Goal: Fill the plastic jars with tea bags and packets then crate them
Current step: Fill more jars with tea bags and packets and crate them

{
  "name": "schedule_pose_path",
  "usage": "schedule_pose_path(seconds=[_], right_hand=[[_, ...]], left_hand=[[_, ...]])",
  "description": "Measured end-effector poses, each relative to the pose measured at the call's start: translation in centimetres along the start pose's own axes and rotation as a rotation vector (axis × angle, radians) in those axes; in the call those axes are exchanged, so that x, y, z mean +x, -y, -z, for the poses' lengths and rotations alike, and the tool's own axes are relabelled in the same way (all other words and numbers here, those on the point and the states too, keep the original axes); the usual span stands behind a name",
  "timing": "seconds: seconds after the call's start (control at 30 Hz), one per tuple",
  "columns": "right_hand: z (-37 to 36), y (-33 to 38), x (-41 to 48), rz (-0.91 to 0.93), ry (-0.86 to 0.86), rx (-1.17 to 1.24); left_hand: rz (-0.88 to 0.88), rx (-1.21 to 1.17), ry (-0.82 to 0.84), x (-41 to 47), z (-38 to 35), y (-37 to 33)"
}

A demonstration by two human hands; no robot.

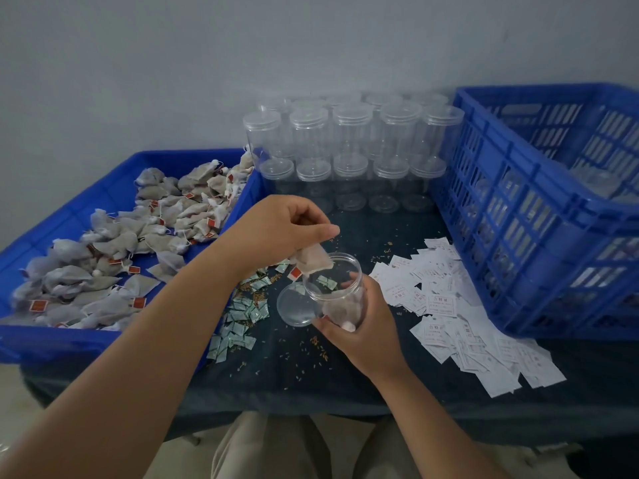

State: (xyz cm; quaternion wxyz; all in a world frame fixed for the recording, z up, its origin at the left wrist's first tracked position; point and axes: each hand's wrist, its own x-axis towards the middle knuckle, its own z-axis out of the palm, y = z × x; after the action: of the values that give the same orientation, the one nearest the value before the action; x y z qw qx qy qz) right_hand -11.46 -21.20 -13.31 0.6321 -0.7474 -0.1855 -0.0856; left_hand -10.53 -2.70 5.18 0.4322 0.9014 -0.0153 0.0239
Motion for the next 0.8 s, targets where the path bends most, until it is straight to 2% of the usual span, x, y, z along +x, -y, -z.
schedule_pose_path(seconds=[0.13, 0.2, 0.3, 0.4, 0.47, 0.5, 0.53, 0.57, 0.67, 0.73, 0.8], right_hand=[[0.0, -0.1, -0.1, -0.009, 0.008, 0.011], [0.0, 0.1, 0.0, 0.013, 0.007, 0.014], [0.1, 0.5, 0.0, 0.027, 0.005, 0.02], [0.1, 0.5, 0.0, 0.0, 0.014, 0.033], [0.0, 0.3, 0.0, -0.005, 0.028, 0.029], [0.0, 0.3, 0.0, -0.004, 0.032, 0.02], [0.0, 0.3, 0.1, 0.0, 0.035, 0.011], [0.0, 0.3, 0.0, 0.003, 0.037, 0.005], [0.0, 0.5, 0.0, 0.002, 0.041, -0.01], [0.0, 0.6, -0.1, -0.001, 0.045, -0.022], [-0.1, 0.7, -0.1, 0.001, 0.047, -0.035]], left_hand=[[0.021, -0.058, 0.143, -0.5, -0.6, -0.5], [0.037, -0.094, 0.155, -0.6, -0.3, -0.3], [0.0, -0.074, 0.011, -0.7, 1.5, 0.5], [-0.024, 0.028, -0.256, -1.1, 5.1, 3.3], [0.062, 0.139, -0.416, -1.7, 8.3, 6.2], [0.158, 0.204, -0.428, -2.0, 9.9, 7.9], [0.29, 0.311, -0.357, -2.4, 11.4, 9.5], [0.441, 0.464, -0.211, -2.8, 12.5, 11.0], [0.794, 0.86, 0.311, -4.5, 13.1, 14.5], [0.831, 0.967, 0.456, -5.4, 12.2, 15.7], [0.803, 1.051, 0.472, -5.9, 11.8, 16.7]])
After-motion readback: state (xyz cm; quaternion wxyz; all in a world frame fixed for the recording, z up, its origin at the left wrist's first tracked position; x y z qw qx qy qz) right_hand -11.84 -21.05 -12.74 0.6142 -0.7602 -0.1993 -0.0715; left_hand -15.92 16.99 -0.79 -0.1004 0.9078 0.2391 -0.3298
